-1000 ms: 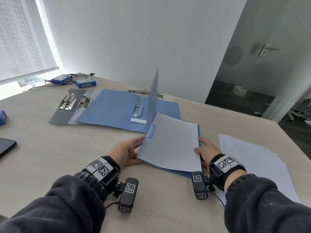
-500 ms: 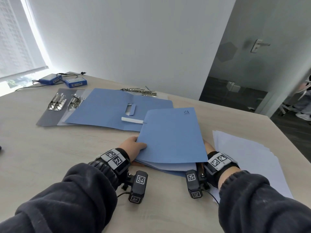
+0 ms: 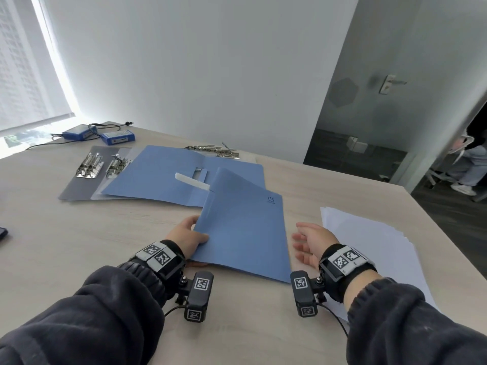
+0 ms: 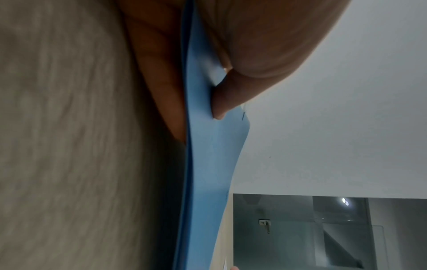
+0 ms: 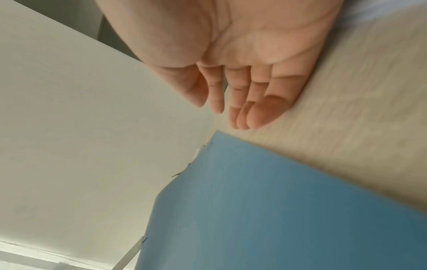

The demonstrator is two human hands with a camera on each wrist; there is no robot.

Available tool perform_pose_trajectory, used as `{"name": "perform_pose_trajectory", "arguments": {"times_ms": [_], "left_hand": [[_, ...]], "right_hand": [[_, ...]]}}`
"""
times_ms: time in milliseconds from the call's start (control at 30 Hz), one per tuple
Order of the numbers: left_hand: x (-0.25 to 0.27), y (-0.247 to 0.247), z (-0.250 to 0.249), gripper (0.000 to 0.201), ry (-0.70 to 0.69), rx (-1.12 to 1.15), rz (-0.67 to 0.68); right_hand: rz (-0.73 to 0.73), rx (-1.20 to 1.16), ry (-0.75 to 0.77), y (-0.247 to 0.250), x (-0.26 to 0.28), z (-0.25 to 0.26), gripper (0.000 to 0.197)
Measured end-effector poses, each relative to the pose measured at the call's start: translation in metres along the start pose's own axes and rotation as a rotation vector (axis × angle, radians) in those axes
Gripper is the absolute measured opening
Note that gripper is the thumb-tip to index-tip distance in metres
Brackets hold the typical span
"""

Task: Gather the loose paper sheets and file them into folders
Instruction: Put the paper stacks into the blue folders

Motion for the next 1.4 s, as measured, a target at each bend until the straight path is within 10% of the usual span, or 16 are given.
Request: {"name": "perform_pose_trajectory", "arguments": {"times_ms": [400, 600, 833, 967, 1400], "left_hand": [[0.030, -0.029, -0.017, 0.038, -0.090, 0.467, 0.157], [0.021, -0.049, -0.033, 0.033, -0.026, 0.137, 0.207], [-0.004, -0.026, -0.090, 0.024, -0.336, -0.409, -0.177], [-0.023, -0.031, -0.097, 0.047, -0.261, -0.665, -0.121], [-0.027, -0.069, -0.096, 0.033, -0.208, -0.615, -0.028]], "right_hand": [[0.283, -0.190, 0.105, -0.009, 0.049, 0.008, 0.021], [0.121, 0.050, 0.306, 0.027, 0.054, 0.019, 0.019], [0.050, 0.178, 0.404, 0.072, 0.061, 0.021, 0.015], [0.080, 0.171, 0.428, 0.085, 0.065, 0.020, 0.016], [0.115, 0.195, 0.435, 0.095, 0.064, 0.013, 0.019]]}}
Point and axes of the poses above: each hand's wrist, its own x-axis away from the middle knuckle, its own y-axis out of the back of the hand, z = x × y, the point moved 5 cm from there along -x, towards the middle knuckle, and after that the axes turned 7 degrees about z, right-handed, at the moved point
